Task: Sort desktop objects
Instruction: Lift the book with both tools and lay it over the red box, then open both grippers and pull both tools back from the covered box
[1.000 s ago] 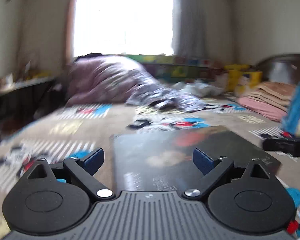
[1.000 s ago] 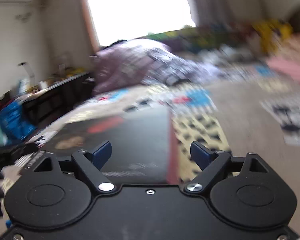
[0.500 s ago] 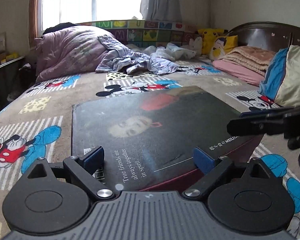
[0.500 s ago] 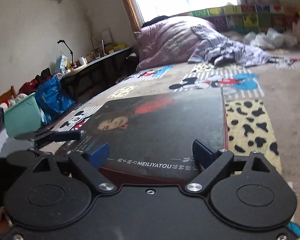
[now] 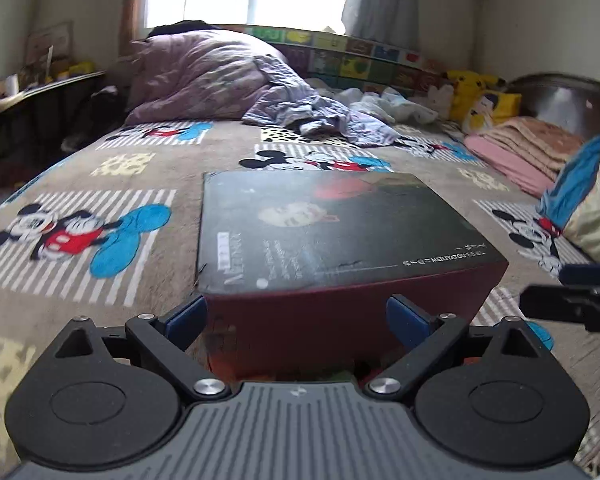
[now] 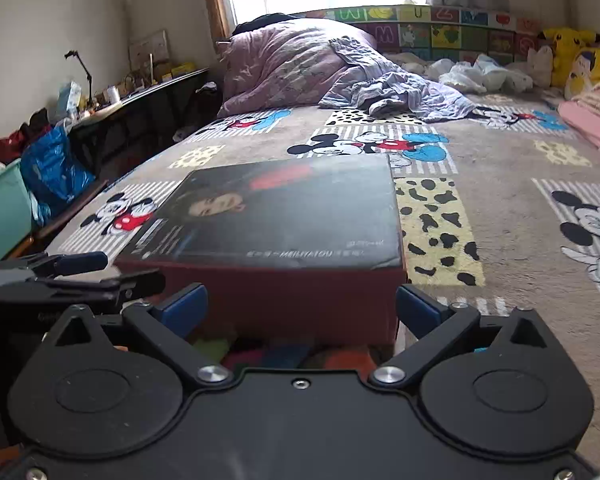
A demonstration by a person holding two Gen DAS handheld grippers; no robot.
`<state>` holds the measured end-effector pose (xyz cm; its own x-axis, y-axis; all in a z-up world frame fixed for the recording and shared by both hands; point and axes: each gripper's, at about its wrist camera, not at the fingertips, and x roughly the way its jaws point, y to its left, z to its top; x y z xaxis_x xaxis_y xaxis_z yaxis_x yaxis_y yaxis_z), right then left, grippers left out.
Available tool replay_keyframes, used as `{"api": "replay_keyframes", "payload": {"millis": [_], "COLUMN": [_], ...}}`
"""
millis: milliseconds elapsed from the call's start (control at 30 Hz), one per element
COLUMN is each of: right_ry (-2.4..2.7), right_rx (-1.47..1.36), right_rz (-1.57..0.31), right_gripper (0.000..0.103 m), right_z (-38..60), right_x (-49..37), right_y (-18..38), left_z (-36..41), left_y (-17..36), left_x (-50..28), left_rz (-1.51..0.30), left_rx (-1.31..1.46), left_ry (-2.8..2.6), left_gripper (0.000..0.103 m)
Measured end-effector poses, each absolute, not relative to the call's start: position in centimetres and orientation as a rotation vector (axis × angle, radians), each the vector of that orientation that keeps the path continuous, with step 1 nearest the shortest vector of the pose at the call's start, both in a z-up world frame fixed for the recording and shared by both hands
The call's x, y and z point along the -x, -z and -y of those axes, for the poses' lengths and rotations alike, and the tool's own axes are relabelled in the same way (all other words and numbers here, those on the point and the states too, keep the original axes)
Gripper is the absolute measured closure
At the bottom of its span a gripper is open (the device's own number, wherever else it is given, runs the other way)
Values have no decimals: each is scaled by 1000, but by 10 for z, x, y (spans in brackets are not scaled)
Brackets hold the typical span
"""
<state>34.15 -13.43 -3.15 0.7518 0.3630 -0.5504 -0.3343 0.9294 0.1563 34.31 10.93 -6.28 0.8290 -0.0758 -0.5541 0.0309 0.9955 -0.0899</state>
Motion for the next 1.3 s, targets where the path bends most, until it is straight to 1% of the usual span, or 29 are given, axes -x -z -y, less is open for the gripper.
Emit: {"api": "replay_keyframes", "payload": {"millis": [233, 900, 1300], "right_ry": [-371, -263, -237], "right_rx": [-37, -48, -38], "right_rz": [-622, -571, -553], "right_gripper": [2, 2, 1], "right_z": [137, 160, 169], "right_x": [-306, -226, -161], "right_y": [26, 4, -14], "left_z": [-108, -72, -52], "left_y": [53, 14, 6], "left_x": [-307, -194, -121], "left_rz": [-591, -500, -483], "left_rx": [135, 98, 133], "left_ry": [13, -35, 8], "left_gripper": [6, 6, 6]}}
